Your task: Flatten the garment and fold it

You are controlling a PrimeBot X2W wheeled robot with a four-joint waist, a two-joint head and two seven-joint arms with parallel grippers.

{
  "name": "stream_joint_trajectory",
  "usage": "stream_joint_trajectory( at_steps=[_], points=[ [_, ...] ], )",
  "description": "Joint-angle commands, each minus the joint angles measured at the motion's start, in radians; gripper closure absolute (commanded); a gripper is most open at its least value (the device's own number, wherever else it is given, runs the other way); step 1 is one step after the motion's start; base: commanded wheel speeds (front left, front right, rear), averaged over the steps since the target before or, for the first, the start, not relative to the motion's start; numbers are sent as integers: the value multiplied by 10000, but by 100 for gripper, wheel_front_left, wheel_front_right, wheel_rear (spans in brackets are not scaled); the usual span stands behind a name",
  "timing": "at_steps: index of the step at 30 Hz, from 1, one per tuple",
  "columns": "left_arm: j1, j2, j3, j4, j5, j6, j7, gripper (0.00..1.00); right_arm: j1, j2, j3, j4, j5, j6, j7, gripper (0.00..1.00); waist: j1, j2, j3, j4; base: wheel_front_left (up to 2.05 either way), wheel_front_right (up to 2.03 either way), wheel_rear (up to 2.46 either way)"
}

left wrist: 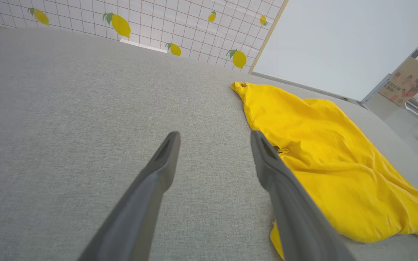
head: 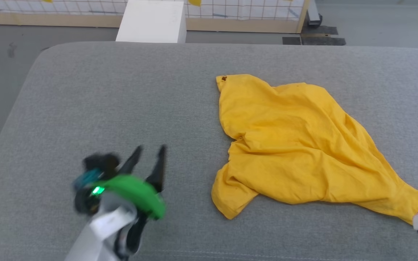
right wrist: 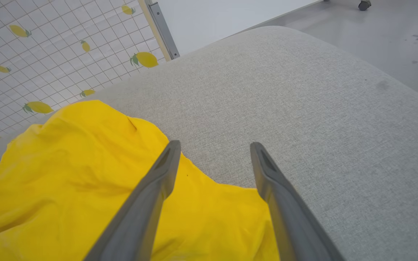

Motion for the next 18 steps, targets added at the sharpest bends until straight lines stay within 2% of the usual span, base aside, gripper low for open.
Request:
stream_joint_trajectory(
  at_steps=[1,5,9,11,13,18],
  points=[
    [-537,-99,-240,-81,98,112,457,0,210,1,131,-125,134,-11,-76,0,0,-1,-20,-120,0,0,0],
    [-1741,-220,-1584,329,839,257,2781,0,432,2,439,-278,301,-11,-58,0,0,-1,85,-357,0,0,0],
    [-2676,-281,-3060,1120,1627,-18,5149,0,469,2,691,-354,256,-11,-70,0,0,-1,293,-684,0,0,0],
    [-2895,-273,-3459,1518,1856,-45,5933,0,448,2,802,-337,279,-11,-104,0,0,-1,398,-871,0,0,0],
    [-3022,-253,-3730,1874,1995,-53,6550,0,427,2,925,-299,332,-11,-156,0,0,-1,524,-1050,0,0,0],
    [-3100,-300,-4046,2418,2078,-183,6894,0,488,2,1050,-158,354,-11,-325,0,0,-1,790,-1374,0,0,0]
  ],
)
